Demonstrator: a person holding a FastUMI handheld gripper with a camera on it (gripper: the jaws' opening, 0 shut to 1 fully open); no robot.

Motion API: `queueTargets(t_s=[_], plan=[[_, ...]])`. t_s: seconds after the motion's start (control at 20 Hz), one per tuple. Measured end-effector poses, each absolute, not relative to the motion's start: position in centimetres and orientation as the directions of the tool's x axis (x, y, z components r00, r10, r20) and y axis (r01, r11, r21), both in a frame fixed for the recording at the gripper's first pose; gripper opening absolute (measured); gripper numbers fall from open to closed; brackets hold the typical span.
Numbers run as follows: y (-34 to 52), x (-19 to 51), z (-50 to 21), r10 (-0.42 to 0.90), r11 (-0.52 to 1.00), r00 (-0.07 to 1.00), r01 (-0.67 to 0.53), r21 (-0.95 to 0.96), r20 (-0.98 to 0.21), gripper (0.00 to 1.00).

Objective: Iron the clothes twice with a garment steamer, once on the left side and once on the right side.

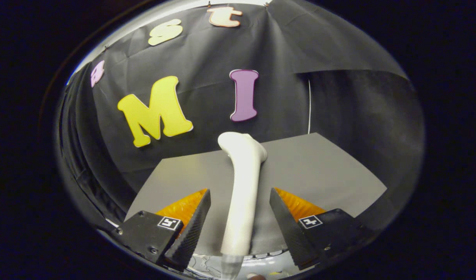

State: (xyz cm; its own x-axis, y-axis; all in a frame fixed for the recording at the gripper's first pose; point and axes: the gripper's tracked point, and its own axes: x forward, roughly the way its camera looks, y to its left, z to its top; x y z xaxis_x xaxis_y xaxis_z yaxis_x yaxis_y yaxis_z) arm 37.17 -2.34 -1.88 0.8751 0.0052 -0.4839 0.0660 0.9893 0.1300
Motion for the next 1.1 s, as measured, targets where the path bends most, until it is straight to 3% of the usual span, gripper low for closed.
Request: queueTargets(t_s=[0.15, 0.55, 0.85, 1.1], plan=[[-2.5, 38.3, -3.6, -0.006, 0.985, 0.833, 0.099, 0.138, -0.553, 0.76], [-2.6, 38.9, -4.9, -0.102, 0.99, 0.799, 0.139, 0.018, -0.593, 0.47], [-2.0, 38.6, -3.7, -0.085, 0.985, 0.838, 0.152, 0.082, -0.54, 0.39], [1.8, 34.8, 1.6, -0.01, 0.995, 0.925, 0.048, 0.09, -0.38, 0.37]])
